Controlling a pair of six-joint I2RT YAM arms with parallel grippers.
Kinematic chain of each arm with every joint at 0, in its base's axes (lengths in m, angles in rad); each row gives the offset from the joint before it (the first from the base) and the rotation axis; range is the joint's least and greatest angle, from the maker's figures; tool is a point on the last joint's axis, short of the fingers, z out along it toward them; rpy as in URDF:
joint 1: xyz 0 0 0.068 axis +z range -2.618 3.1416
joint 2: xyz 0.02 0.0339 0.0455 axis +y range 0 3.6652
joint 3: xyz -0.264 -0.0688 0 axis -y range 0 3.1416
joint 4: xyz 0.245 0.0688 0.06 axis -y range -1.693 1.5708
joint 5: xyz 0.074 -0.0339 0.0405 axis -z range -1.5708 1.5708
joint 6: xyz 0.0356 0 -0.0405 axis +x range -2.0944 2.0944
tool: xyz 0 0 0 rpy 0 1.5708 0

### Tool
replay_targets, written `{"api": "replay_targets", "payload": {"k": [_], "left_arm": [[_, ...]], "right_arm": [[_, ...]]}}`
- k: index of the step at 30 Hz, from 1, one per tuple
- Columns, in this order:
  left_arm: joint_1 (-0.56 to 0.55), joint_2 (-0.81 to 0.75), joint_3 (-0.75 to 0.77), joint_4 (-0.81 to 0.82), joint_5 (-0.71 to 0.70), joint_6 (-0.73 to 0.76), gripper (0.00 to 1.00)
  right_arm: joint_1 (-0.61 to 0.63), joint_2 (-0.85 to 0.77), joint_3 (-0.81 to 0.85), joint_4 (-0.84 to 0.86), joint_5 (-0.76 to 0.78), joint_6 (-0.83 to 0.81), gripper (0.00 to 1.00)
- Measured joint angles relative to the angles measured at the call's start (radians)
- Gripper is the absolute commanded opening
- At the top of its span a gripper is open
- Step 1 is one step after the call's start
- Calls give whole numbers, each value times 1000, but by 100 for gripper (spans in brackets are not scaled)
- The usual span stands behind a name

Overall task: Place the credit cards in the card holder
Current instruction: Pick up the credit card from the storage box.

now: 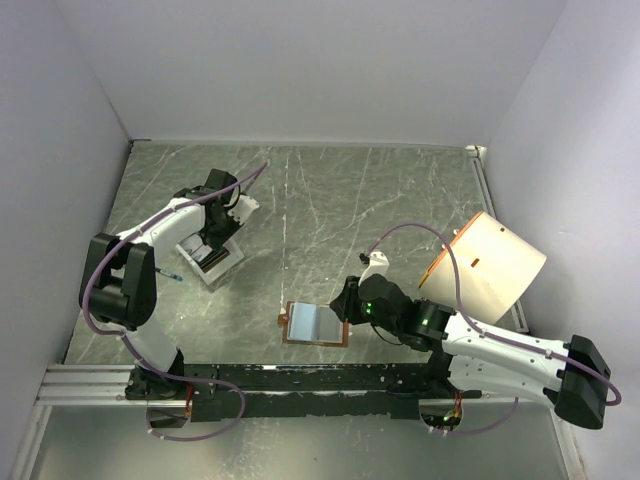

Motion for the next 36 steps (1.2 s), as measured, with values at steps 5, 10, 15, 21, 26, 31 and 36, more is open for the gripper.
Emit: {"api": "replay_targets", "payload": {"k": [5,10,15,21,26,31,36], "left_arm": [[2,2,3,-2,0,0,15],[7,12,31,-21,2,1,10],[19,26,51,-31,19,10,7],[23,26,53,-32,18,11,7],[24,26,77,-40,-2,3,7],[24,8,78,-41,-26,-23,7],[25,-55,78,-34,-69,-70,7]], "right_arm": [[2,3,0,0,1,0,28],[4,3,0,0,3,0,28],[5,3,0,-1,7,0,28],[5,10,0,-1,15,-1,28],[5,26,1,-1,16,-2,28],[5,29,1,-1,17,-5,28],[5,30,3,-1,16,-5,28]]}}
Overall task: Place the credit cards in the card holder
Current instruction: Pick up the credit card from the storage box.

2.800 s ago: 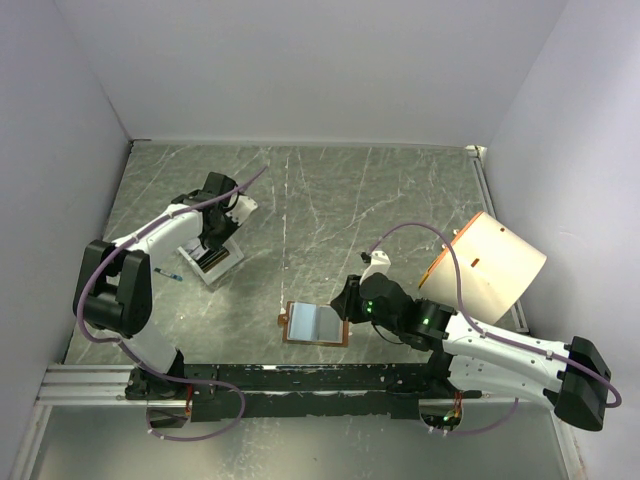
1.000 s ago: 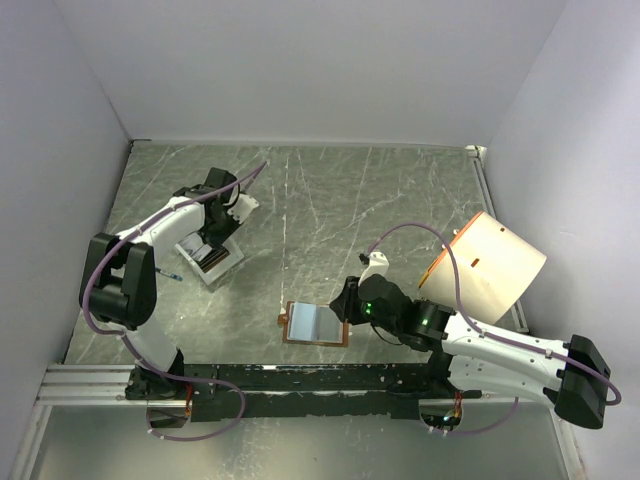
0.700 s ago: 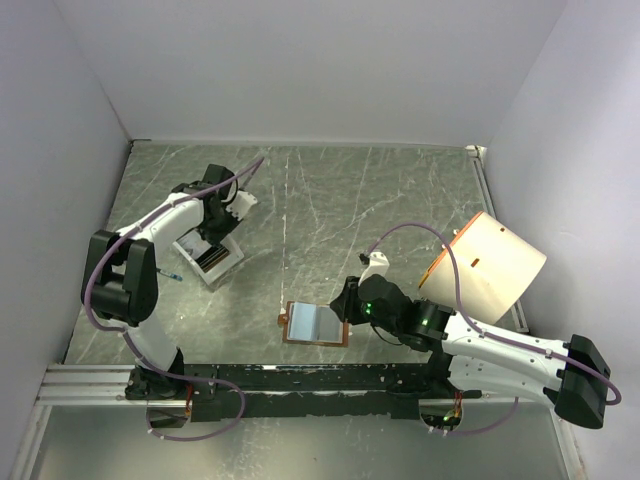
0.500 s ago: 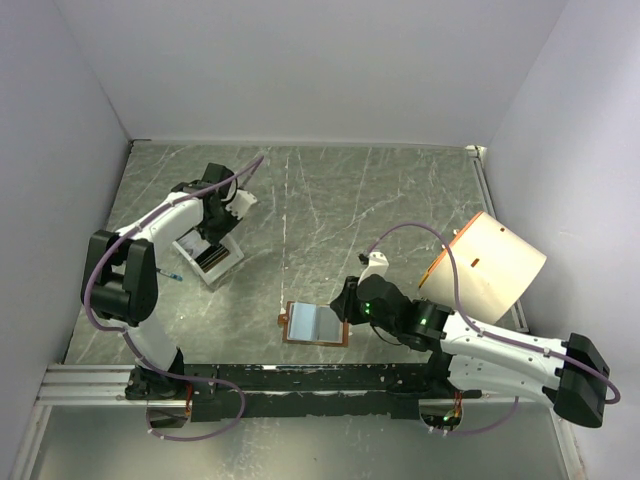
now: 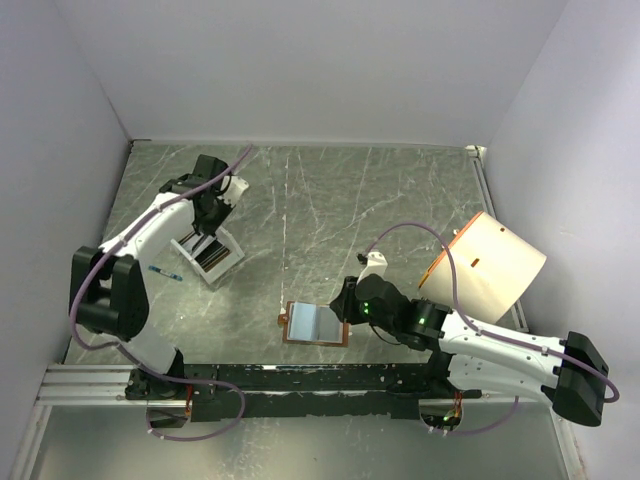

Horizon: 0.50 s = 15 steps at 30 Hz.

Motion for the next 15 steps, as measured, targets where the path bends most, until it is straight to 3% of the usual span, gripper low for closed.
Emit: {"api": "replay_targets", "payload": {"k": [10,15], "left_arm": [[1,-190,18,-1,-13,-139,7],[3,-309,19,-1,130,-221,7]], "right_arm": [[0,42,63,19,-22,-4,28],[1,114,132,126,-86,-8,28]]}}
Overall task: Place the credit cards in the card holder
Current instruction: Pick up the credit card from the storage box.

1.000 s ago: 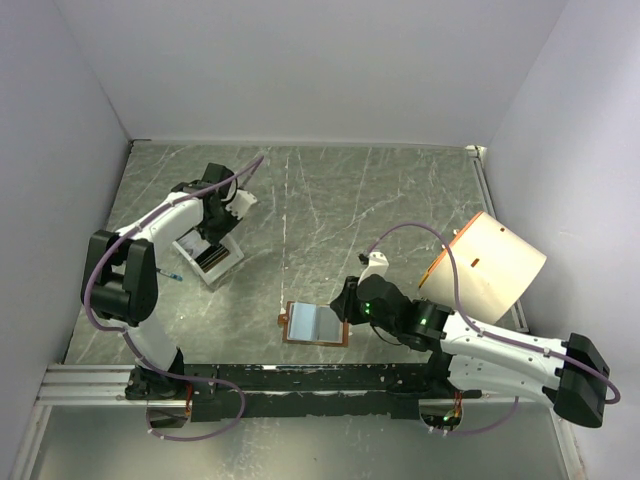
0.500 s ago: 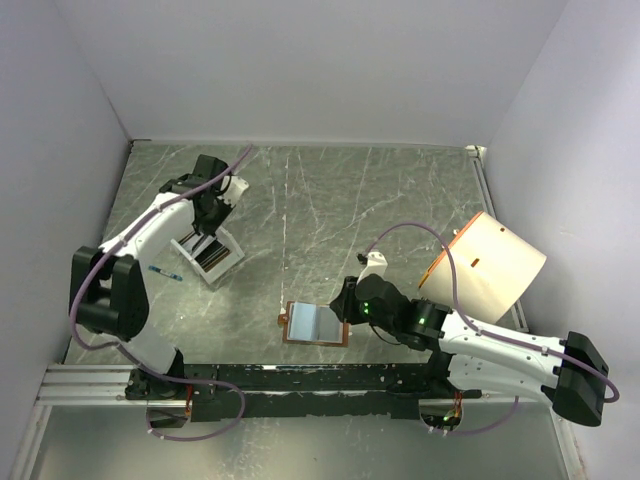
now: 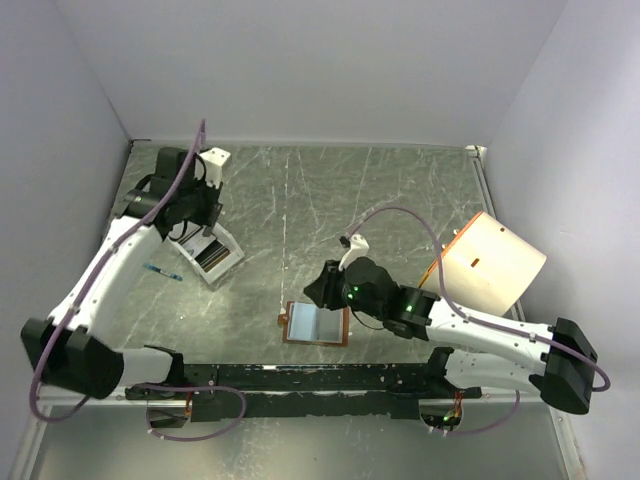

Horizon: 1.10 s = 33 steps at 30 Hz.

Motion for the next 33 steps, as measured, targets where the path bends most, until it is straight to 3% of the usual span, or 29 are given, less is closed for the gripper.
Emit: {"api": "replay_targets", "payload": {"k": [7,13,18,27,33], "left_arm": [[0,-222,-62,58,346,-101,7],[0,-342,-231,203,711,-259,7],[0,-415,-332,328,918,-405,7],[0,-469,-388,486,1094,-564,7],[0,-473,-408,521,1111,-608,7]], "right_arm": [[0,85,66,189,-112,1,29],[0,132,72,371,-201,23,31],[0,122,71,433,-200,63,36],[0,59,55,465,-150,84,37],[2,49,39,490,-151,90,24]]}}
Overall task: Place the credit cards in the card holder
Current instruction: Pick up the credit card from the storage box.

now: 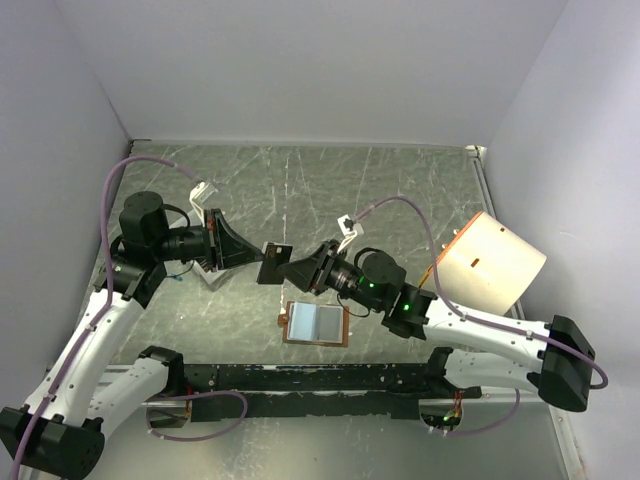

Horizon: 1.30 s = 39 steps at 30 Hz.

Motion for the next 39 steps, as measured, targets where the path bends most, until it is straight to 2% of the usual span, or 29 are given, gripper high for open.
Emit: {"api": "replay_targets", "payload": {"k": [6,14,23,28,34,39], "left_arm": [[0,0,-21,53,8,-53,7],[7,1,-43,67,-11,-80,7],[7,9,-43,33,-54,-61,7],[7,21,-45,10,-91,-54,7],[6,104,-56,-72,-152,-44,7],[-9,130,-166,-61,-180,-86,7]], "right_arm": [[2,-31,-41,55,-16,-6,1],[6,-92,-68,48,-21,-11,0],[5,-210,-126,-58,63,-22,0],[5,-224,-122,-190,118,-26,0],[5,-204,-34,-513,245,-28,0],[4,-171,47,-753,319,-44,0]]}}
